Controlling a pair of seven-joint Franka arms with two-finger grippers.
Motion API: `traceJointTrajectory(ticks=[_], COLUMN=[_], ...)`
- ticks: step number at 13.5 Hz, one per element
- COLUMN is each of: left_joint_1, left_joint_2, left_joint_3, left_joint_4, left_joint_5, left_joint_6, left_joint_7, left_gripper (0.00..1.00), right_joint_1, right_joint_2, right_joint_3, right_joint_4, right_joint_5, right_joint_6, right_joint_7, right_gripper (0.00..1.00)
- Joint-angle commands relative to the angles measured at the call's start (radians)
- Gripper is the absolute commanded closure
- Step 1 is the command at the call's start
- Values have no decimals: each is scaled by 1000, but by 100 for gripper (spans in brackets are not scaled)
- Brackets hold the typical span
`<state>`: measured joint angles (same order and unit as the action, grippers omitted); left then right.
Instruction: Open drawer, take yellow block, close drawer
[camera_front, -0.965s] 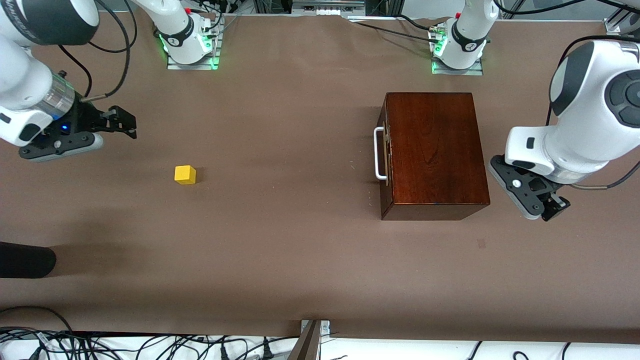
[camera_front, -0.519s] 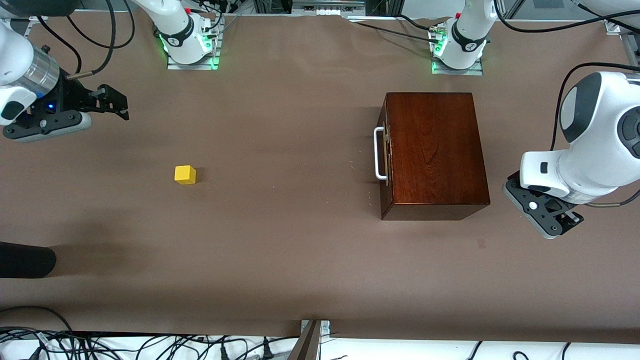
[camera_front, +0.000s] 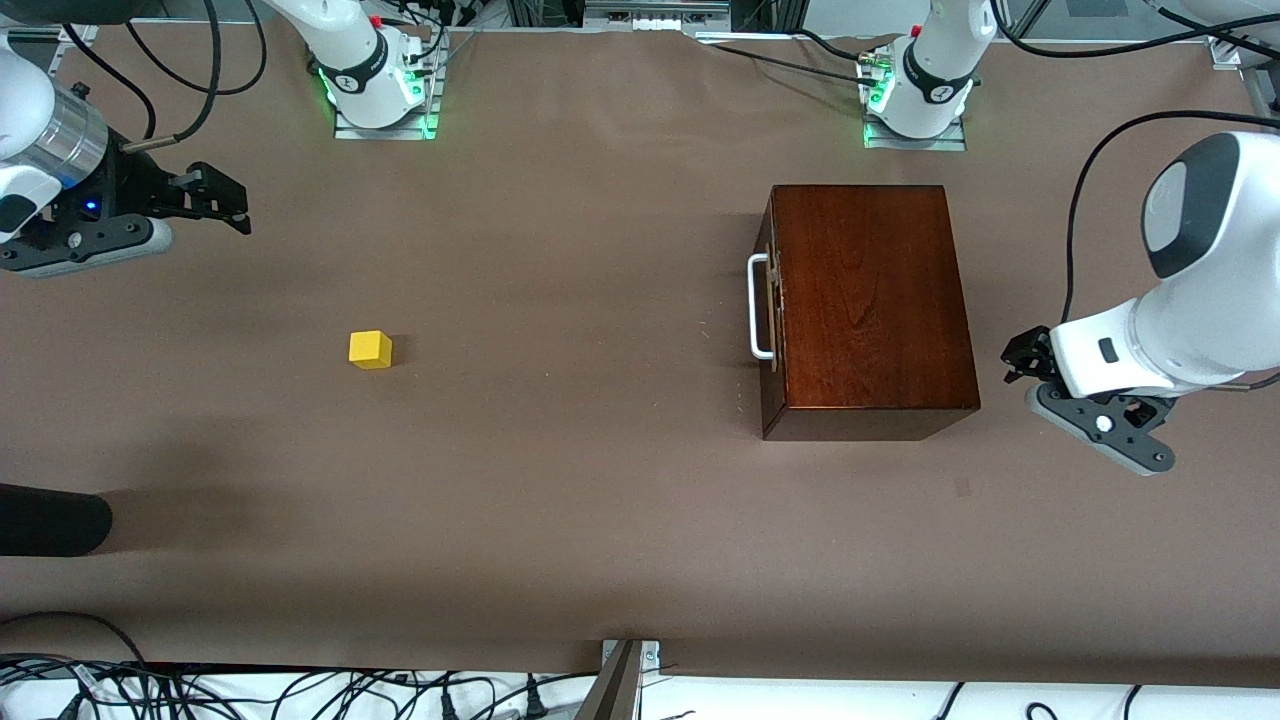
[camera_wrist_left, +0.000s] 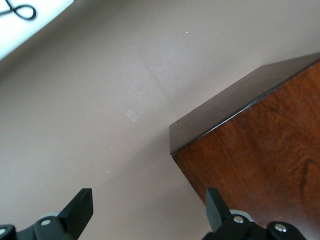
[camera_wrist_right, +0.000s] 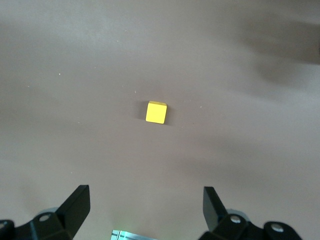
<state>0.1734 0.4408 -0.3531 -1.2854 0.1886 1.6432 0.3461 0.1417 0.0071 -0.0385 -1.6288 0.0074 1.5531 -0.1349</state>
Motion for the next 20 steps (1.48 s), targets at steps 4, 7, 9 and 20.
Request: traceJointTrajectory(ticks=[4,7,9,20], left_joint_1=[17,75,90,5], left_joint_2=[-209,-292,-304,-293], left_joint_3=[-4,-4,-3,102], left_joint_4=[-187,-282,-299,-298], left_joint_5=[-37,-115,-120,-109], left_joint_6=[-11,16,36,53], left_joint_7=[-283,-286,-289,-345], left_gripper=[0,0,0,0], right_joint_1=[-14,-16,-14,-16], right_joint_2=[-1,4,10,11], right_joint_3=[3,2,2,0], right_joint_4=[16,53,61,61], right_joint_5=[23,22,20,23], right_joint_6=[-16,-45,-53,-41], right_joint_7=[-9,-9,-6,0], right_gripper=[0,0,0,0])
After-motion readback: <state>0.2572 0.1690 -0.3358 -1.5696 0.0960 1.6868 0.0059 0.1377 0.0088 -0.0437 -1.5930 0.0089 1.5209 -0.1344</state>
